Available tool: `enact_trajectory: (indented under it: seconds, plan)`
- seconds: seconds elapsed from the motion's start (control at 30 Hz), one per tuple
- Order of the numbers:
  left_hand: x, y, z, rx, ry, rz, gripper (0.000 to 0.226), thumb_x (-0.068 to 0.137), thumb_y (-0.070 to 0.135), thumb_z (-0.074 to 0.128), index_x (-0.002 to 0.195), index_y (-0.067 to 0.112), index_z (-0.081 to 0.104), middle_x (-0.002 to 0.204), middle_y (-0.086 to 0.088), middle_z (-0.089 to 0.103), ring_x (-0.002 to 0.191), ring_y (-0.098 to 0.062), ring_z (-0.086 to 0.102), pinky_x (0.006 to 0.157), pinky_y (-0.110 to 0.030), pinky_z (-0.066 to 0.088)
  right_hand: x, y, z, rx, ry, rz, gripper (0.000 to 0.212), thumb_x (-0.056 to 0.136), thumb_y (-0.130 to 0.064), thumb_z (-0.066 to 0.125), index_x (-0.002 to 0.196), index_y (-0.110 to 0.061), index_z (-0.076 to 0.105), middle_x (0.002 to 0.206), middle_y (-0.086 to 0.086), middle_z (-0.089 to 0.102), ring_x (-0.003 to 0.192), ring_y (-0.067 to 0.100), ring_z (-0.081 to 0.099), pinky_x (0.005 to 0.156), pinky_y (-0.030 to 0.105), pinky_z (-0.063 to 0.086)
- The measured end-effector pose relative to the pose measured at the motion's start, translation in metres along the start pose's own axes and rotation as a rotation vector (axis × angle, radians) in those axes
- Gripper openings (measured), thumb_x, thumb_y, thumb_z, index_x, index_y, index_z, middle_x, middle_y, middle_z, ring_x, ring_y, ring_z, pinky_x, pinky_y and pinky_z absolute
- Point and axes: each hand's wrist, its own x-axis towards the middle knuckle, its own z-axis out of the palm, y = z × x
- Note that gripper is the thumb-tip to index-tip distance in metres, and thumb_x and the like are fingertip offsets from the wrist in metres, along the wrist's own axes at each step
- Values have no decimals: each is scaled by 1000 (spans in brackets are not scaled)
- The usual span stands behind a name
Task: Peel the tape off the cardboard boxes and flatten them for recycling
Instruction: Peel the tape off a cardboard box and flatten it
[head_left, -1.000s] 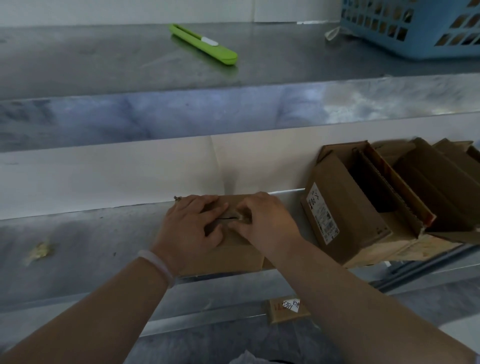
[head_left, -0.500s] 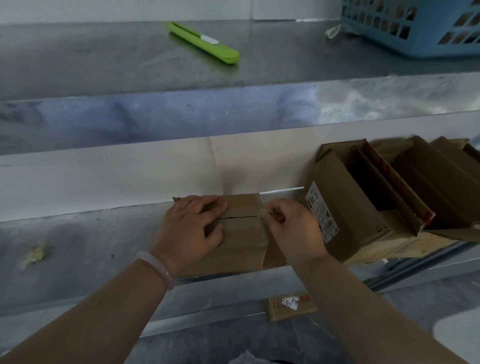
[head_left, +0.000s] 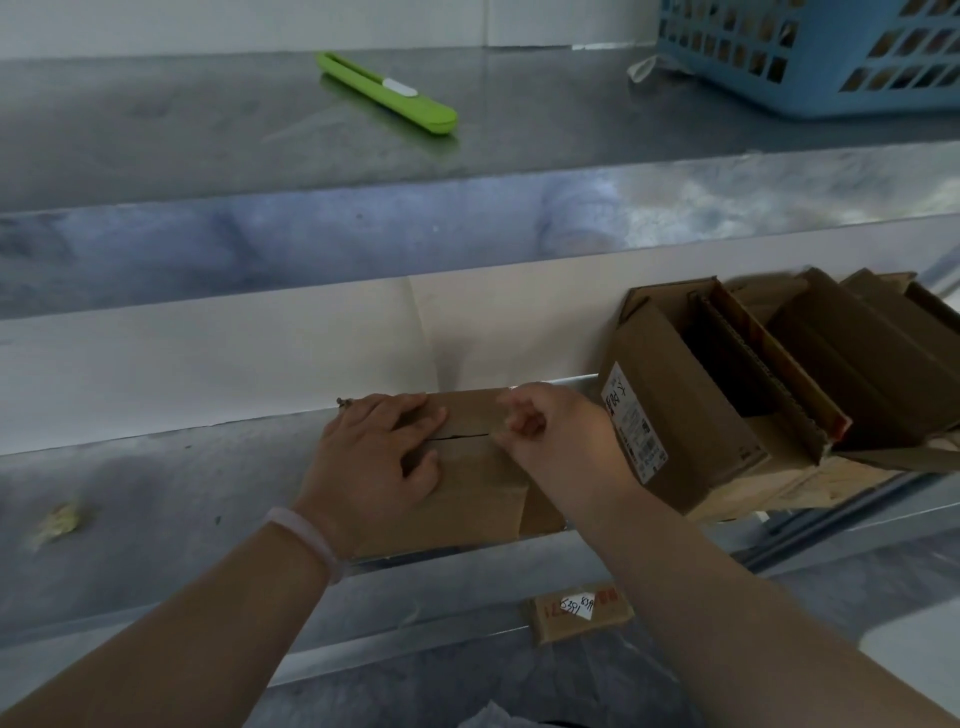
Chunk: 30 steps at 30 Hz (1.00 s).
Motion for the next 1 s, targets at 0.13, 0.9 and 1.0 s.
enact_trajectory:
  seconds: [0.13, 0.9, 1.0]
  plan:
    - [0, -1, 1, 0, -6, 1, 57, 82, 55, 34, 127, 32, 60, 134, 7, 55, 122, -20, 49, 104, -42, 37, -6, -8, 5, -253, -78, -271, 17, 92, -18, 61, 106, -16, 71, 101, 1, 69, 99, 18, 58, 90, 33, 46]
    - [0, -2, 2, 15, 8, 6, 55, 84, 53, 35, 126, 31, 61, 133, 8, 56, 119, -20, 51, 104, -40, 38, 11, -20, -3, -409, -231, -163, 22, 92, -31, 57, 110, -21, 65, 110, 0, 62, 107, 20, 54, 94, 33, 43]
    - [0, -2, 4, 7, 11, 8, 54, 84, 53, 36, 126, 31, 61, 132, 8, 56, 119, -20, 52, 103, -42, 40, 5, -15, 1, -469, -229, -250, 21, 92, -36, 55, 96, -18, 65, 104, 2, 61, 103, 20, 52, 90, 31, 40]
